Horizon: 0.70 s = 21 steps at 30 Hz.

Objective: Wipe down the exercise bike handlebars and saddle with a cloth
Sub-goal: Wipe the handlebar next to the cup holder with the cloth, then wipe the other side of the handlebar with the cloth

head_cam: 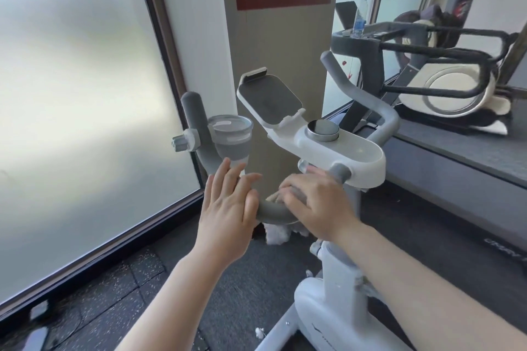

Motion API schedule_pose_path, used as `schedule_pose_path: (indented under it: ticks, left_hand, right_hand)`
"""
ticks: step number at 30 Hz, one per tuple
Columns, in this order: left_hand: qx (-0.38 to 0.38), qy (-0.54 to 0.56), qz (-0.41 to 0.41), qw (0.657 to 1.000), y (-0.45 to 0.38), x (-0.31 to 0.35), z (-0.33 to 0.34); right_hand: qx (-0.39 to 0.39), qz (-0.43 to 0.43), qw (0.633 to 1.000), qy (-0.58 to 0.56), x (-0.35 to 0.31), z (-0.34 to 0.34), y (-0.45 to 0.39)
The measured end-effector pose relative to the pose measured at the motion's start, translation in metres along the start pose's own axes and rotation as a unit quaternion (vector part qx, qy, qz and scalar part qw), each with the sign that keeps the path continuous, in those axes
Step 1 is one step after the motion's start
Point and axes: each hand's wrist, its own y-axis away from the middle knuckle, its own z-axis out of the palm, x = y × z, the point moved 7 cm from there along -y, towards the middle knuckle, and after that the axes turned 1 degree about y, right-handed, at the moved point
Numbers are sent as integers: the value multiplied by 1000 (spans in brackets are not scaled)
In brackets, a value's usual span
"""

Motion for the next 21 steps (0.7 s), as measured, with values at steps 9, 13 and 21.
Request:
schedule_pose_path:
  ticks: [9, 13, 21]
  left_hand:
    - [-28, -57, -12, 998, 0, -1, 10]
    - [-52, -73, -31, 996, 16, 10, 8]
    - [-91, 11, -167, 982, 93, 47, 14]
  right_hand:
    - [60, 156, 985, 46, -43, 13, 25]
    - [-50, 62, 997, -5, -33, 3, 33]
    - [-107, 47, 992, -51, -47, -30, 65]
